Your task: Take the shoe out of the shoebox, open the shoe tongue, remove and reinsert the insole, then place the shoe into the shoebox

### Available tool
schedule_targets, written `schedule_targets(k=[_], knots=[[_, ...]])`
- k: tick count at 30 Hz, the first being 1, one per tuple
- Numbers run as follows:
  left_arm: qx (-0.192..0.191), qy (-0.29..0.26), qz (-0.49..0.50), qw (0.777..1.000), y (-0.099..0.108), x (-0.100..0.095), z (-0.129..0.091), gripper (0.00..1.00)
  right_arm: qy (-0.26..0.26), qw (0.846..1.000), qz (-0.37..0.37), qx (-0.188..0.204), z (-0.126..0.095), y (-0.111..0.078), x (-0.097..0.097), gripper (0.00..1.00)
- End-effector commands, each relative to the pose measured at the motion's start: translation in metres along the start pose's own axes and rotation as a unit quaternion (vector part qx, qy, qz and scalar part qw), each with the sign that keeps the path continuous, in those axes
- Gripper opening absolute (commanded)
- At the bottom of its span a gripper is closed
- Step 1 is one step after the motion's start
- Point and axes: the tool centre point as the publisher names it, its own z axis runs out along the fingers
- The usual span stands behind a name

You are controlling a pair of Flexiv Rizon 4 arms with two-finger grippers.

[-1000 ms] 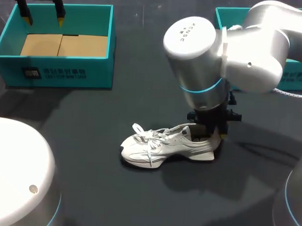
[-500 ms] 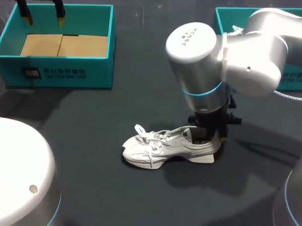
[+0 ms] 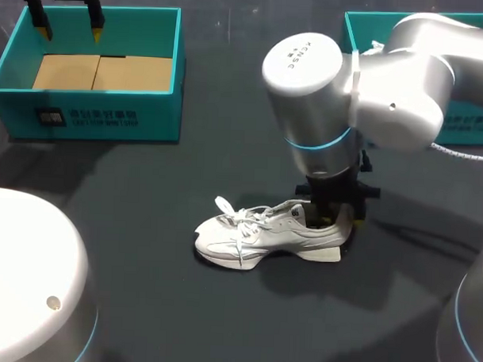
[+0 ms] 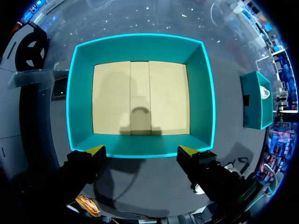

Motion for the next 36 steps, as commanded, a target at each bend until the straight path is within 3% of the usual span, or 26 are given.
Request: schedule_targets(k=[1,6,12,14,16,17,27,29,33,36], knots=[[0.000,-0.001,0.000,1.000,0.000,0.000,0.000,1.00,0.015,1.000,-0.003,-0.001,-0.010,-0.001,-0.008,1.00],[0.000,-0.001,0.000,1.000,0.000,0.000,0.000,1.00,0.034,0.999,-0.019,0.007,-0.026,0.000,-0.016,1.00],[0.000,-0.001,0.000,1.000,0.000,0.000,0.000,1.00,0.116,0.990,-0.082,-0.014,-0.047,0.003,-0.034,1.00],[0.000,-0.001,0.000,1.000,0.000,0.000,0.000,1.00,0.159,0.979,-0.125,-0.036,-0.054,0.003,-0.041,1.00],[0.000,-0.001,0.000,1.000,0.000,0.000,0.000,1.00,0.225,0.953,-0.196,-0.057,-0.064,0.002,-0.048,1.00],[0.000,-0.001,0.000,1.000,0.000,0.000,0.000,1.00,0.254,0.942,-0.215,-0.034,-0.068,0.001,-0.051,1.00],[0.000,-0.001,0.000,1.000,0.000,0.000,0.000,1.00,0.254,0.942,-0.215,-0.034,-0.068,0.001,-0.051,1.00],[0.000,-0.001,0.000,1.000,0.000,0.000,0.000,1.00,0.296,0.914,-0.273,-0.058,-0.061,-0.001,-0.048,1.00],[0.000,-0.001,0.000,1.000,0.000,0.000,0.000,1.00,0.416,0.830,-0.361,-0.086,-0.046,0.001,-0.070,1.00],[0.000,-0.001,0.000,1.000,0.000,0.000,0.000,1.00,0.460,0.773,-0.421,-0.116,-0.040,0.000,-0.086,1.00]])
